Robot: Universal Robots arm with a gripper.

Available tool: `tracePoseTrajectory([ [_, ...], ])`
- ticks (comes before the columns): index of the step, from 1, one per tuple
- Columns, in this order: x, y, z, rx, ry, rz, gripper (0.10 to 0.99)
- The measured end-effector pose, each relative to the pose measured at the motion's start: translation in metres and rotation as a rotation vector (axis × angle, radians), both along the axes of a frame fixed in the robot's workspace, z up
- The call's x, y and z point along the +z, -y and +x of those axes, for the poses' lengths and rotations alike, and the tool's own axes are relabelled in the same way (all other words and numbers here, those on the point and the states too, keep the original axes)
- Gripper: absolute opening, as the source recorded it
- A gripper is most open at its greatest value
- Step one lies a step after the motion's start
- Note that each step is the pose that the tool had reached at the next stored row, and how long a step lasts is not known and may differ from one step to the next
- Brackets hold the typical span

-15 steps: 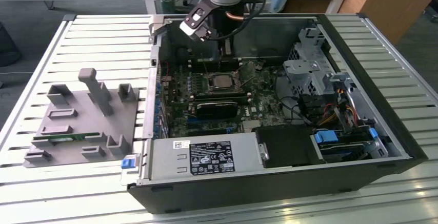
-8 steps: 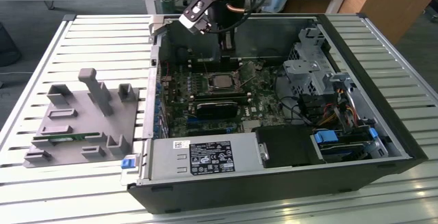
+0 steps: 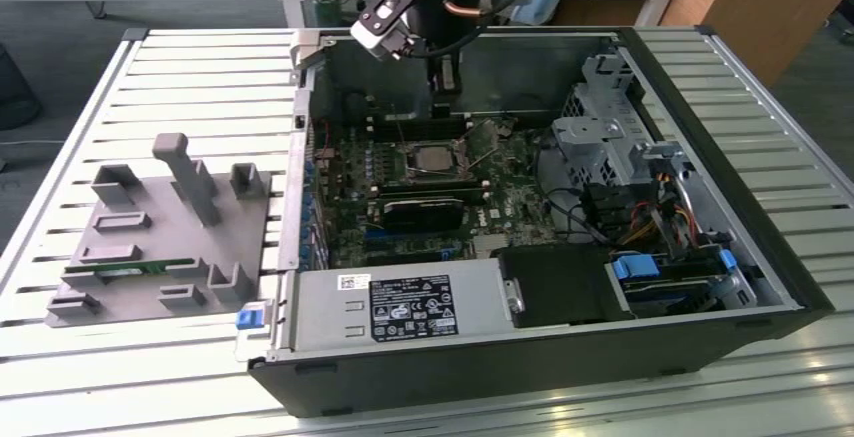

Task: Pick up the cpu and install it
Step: 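Close the cpu cover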

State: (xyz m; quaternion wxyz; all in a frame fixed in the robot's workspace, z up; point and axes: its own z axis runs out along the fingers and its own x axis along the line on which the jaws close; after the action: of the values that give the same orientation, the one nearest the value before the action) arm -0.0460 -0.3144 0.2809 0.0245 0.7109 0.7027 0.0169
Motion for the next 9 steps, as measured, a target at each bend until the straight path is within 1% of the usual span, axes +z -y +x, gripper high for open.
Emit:
tracePoseTrajectory([
  [1,-0.0001,0.0000,0.0025,0.000,-0.0001,0.000,0.106],
  [3,0.0000,0.0000,0.0106,0.000,-0.0013,0.000,0.106],
  [4,-0.0002,0.0000,0.0182,0.000,-0.0017,0.000,0.106],
  [7,-0.0005,0.0001,0.0284,0.000,-0.0017,0.000,0.106],
  [9,-0.0009,0.0001,0.0335,0.000,-0.0016,0.000,0.106],
])
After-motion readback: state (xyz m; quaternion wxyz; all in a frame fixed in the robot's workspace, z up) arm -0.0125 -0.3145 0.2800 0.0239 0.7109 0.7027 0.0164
